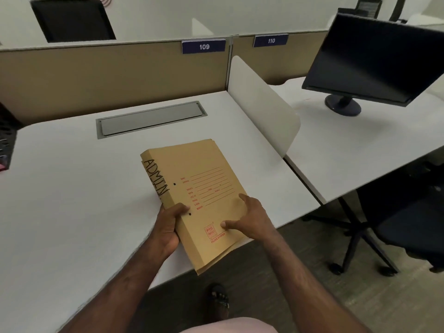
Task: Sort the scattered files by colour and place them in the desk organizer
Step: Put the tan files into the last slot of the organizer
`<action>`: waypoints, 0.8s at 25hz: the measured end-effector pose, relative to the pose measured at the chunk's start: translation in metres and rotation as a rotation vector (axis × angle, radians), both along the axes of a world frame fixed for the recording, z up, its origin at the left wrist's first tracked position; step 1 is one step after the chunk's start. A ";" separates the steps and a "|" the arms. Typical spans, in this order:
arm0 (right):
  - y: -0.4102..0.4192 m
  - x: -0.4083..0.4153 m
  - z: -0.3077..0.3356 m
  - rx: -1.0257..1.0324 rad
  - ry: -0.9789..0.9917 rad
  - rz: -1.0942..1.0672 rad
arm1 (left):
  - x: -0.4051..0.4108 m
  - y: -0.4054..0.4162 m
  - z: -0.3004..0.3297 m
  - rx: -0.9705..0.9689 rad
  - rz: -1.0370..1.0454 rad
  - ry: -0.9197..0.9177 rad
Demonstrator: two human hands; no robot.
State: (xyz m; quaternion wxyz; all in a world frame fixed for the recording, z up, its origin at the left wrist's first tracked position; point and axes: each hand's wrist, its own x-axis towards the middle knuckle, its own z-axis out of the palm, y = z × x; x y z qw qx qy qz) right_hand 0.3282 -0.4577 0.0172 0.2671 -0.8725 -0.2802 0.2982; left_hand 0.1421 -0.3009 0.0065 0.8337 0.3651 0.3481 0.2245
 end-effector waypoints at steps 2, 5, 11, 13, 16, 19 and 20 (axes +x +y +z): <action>0.013 -0.029 0.007 0.026 -0.039 0.043 | -0.033 0.007 0.004 -0.007 0.032 -0.021; 0.036 -0.078 0.019 0.056 -0.143 0.132 | -0.085 0.018 0.008 -0.022 0.082 -0.081; 0.086 -0.176 0.054 0.097 -0.227 0.387 | -0.189 0.038 0.018 -0.016 0.149 -0.160; 0.100 -0.203 0.068 0.120 -0.235 0.448 | -0.215 0.042 0.028 0.006 0.146 -0.169; 0.120 -0.243 0.086 0.185 -0.249 0.506 | -0.247 0.050 0.046 0.051 0.168 -0.176; 0.136 -0.276 0.096 0.230 -0.210 0.561 | -0.274 0.055 0.063 0.123 0.182 -0.168; 0.143 -0.285 0.098 0.234 -0.198 0.587 | -0.284 0.057 0.067 0.150 0.188 -0.163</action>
